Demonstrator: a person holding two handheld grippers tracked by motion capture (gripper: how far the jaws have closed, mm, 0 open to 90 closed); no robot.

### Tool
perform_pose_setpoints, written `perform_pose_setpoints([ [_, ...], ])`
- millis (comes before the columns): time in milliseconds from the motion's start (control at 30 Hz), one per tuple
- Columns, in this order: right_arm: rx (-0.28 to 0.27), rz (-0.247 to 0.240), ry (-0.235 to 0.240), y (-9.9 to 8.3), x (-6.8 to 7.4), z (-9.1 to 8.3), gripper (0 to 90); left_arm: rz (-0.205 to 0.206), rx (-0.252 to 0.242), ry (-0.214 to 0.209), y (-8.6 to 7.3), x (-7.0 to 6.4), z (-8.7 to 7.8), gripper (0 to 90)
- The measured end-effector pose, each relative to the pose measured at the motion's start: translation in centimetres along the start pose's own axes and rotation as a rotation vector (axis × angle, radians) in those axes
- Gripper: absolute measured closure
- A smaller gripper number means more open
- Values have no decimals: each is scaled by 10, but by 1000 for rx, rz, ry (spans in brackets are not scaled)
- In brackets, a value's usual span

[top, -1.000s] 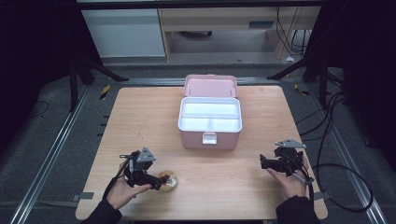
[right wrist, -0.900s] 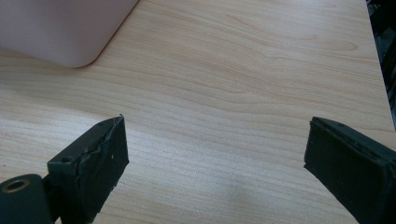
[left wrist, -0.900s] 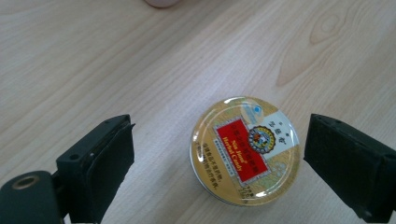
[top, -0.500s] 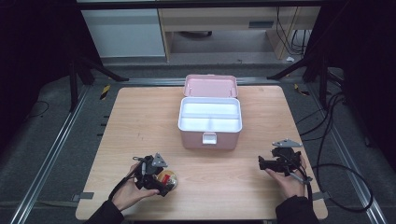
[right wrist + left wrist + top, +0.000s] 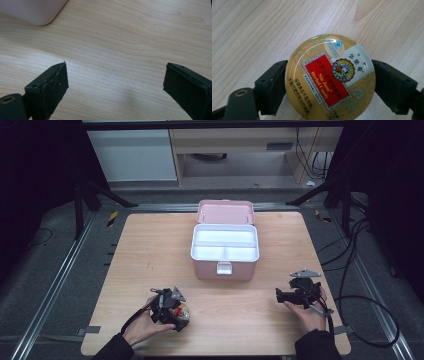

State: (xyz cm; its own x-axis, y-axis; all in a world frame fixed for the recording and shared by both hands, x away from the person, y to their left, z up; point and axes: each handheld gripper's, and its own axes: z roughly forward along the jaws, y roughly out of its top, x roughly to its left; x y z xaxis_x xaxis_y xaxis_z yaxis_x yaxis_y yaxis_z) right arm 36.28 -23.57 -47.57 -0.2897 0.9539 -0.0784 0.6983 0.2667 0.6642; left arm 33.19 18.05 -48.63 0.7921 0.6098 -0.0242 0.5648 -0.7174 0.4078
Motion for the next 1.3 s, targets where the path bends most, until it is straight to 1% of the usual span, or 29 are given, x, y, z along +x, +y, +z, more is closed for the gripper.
perform_pose_setpoints([
  [100, 3, -3, -1, 0, 0, 1, 63, 2, 7, 0, 1, 1, 1, 191],
  [133, 4, -4, -2, 0, 0, 1, 63, -4, 15, -2, 2, 1, 1, 193],
  [200, 6, -5, -1, 0, 1, 1, 63, 0, 18, 7, 3, 1, -1, 195],
  [267, 8, -8, -2, 0, 0, 1, 63, -8, 7, 11, 3, 4, -6, 195],
  [333, 9, -9, -5, 0, 0, 1, 63, -33, -13, 24, 1, 11, -14, 195],
  [400, 9, -8, -5, 0, 0, 1, 63, -76, -32, 46, -2, 22, -22, 195],
  [433, 10, -9, -6, 0, 0, 1, 63, -111, -41, 61, -6, 31, -26, 195],
  [467, 10, -9, -6, 0, 0, 1, 63, -133, -49, 69, -8, 36, -29, 195],
  [567, 9, -11, -6, 0, 0, 1, 65, -212, -67, 105, -20, 59, -35, 195],
  [667, 7, -13, -6, 0, 0, 1, 71, -281, -61, 152, -34, 79, -37, 195],
  [700, 7, -14, -7, 0, 0, 1, 72, -281, -61, 152, -34, 79, -37, 195],
  [733, 7, -17, -4, 0, 0, 1, 74, -317, -49, 173, -42, 89, -36, 195],
  [800, 8, -18, -4, 0, 1, 0, 78, -342, -34, 181, -49, 96, -35, 195],
  [867, 4, -19, -3, 0, 1, 0, 80, -352, -16, 182, -53, 99, -33, 195],
  [900, 4, -14, -5, 0, 2, 0, 82, -350, -8, 183, -54, 99, -31, 195],
  [1000, 8, -22, 0, 0, 2, 1, 82, -347, 19, 188, -54, 99, -28, 193],
  [1033, 6, -23, -1, 0, 2, 1, 82, -347, 19, 188, -54, 99, -28, 193],
  [1067, 6, -23, 0, 0, 2, 1, 82, -353, 21, 175, -54, 100, -28, 192],
  [1133, 6, -23, 0, 0, 2, 1, 83, -355, 23, 174, -55, 100, -28, 185],
  [1167, 6, -24, 2, 0, 2, 0, 84, -355, 23, 172, -55, 99, -28, 166],
  [1200, -2, -23, 0, 0, 2, 0, 88, -357, 22, 172, -54, 99, -28, 126],
  [1233, -4, -23, 4, 1, 2, -1, 87, -353, 19, 173, -54, 99, -30, 114],
  [1300, -23, -18, 6, 3, 2, -3, 91, -352, -2, 190, -51, 97, -33, 90],
])
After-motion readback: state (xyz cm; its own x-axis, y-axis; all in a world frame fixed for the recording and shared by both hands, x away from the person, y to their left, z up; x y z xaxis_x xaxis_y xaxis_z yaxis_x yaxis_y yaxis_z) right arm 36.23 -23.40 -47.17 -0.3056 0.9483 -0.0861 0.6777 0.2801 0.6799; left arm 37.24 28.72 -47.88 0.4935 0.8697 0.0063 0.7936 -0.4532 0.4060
